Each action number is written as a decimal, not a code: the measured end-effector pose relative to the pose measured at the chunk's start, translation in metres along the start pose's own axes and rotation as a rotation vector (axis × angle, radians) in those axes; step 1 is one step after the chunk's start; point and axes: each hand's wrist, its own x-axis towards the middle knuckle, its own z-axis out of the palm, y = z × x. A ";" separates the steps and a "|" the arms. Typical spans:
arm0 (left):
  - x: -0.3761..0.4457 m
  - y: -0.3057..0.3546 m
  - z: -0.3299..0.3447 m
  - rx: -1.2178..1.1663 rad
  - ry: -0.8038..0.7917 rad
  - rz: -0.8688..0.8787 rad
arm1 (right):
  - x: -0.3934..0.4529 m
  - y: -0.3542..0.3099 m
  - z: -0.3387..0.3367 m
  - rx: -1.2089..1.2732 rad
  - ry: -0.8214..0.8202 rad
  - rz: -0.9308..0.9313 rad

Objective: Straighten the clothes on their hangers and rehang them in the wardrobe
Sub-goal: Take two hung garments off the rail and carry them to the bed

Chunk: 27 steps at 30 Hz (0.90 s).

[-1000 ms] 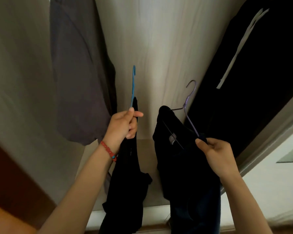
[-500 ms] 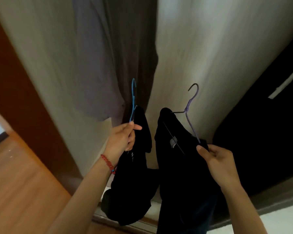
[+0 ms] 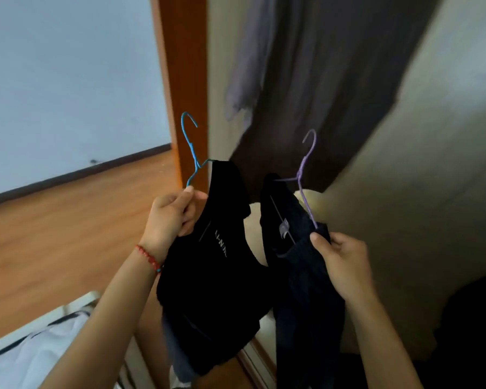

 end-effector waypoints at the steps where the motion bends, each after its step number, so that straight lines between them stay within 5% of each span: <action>1: -0.008 0.003 -0.013 0.010 0.043 0.008 | 0.000 -0.002 0.006 -0.002 -0.031 -0.012; 12: -0.053 0.033 -0.133 0.040 0.409 0.042 | 0.003 -0.031 0.096 -0.030 -0.376 -0.160; 27: 0.013 0.068 -0.301 0.066 0.647 0.061 | 0.074 -0.079 0.289 -0.089 -0.483 -0.270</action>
